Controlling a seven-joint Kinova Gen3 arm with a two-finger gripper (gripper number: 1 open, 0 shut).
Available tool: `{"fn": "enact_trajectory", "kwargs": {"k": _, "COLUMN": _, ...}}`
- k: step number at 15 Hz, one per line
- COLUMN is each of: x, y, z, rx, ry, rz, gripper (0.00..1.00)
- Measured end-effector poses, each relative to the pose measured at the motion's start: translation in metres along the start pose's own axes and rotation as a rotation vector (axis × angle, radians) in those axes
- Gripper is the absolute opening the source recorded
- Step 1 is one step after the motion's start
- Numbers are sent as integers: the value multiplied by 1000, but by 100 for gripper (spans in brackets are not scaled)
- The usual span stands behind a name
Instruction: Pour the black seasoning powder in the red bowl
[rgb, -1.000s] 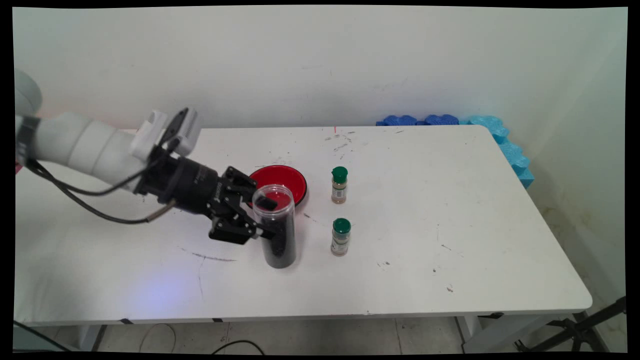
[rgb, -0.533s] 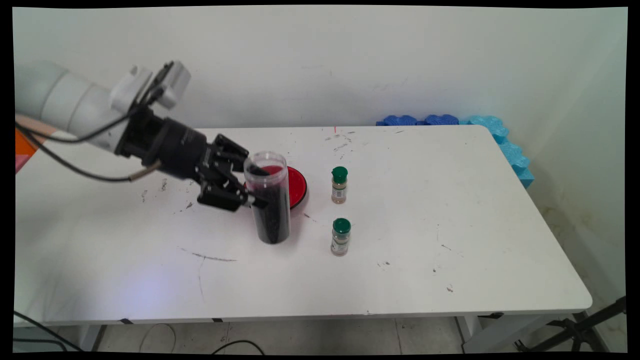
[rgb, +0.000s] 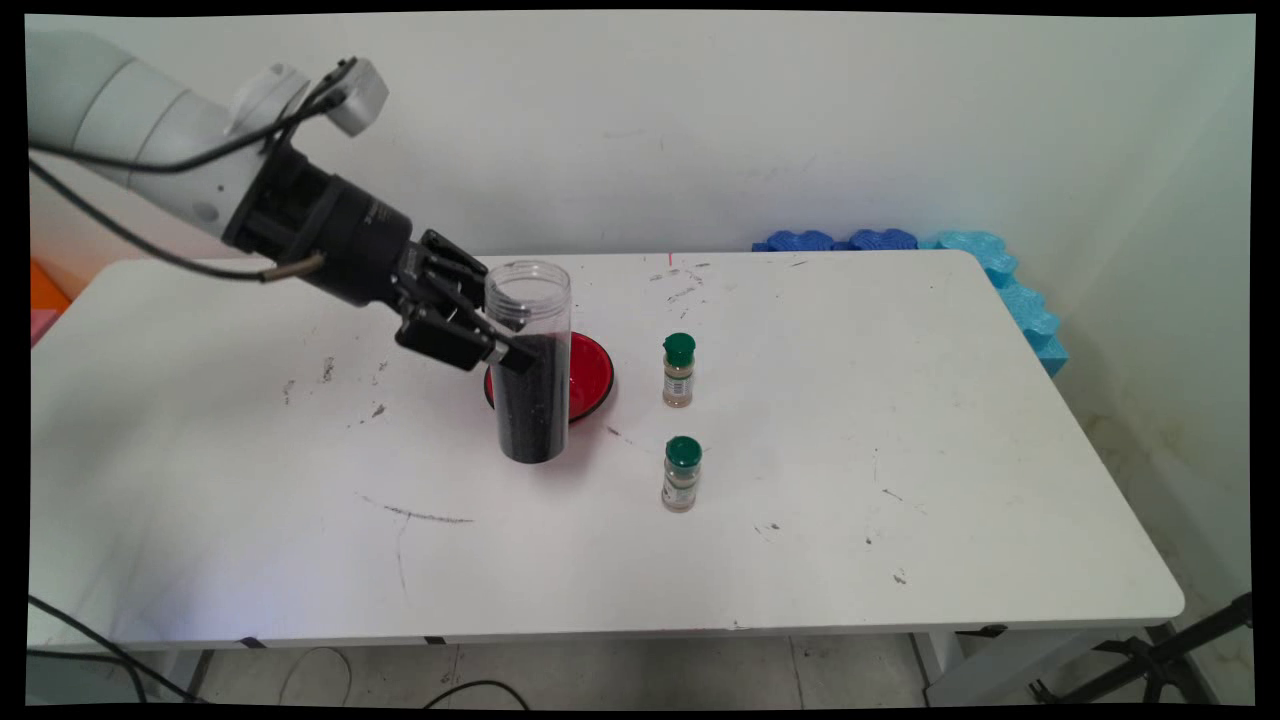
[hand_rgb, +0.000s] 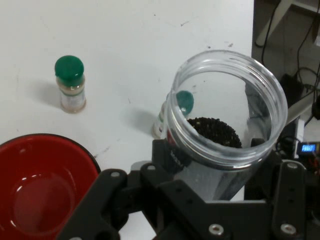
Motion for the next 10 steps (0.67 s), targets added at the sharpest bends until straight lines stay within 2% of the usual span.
{"fn": "enact_trajectory", "kwargs": {"k": 5, "x": 14, "y": -7, "z": 4, "rx": 2, "ry": -36, "rz": -185, "gripper": 0}}
{"fn": "enact_trajectory", "kwargs": {"k": 10, "x": 17, "y": -21, "z": 12, "rx": 48, "ry": -77, "rz": -419, "gripper": 0}}
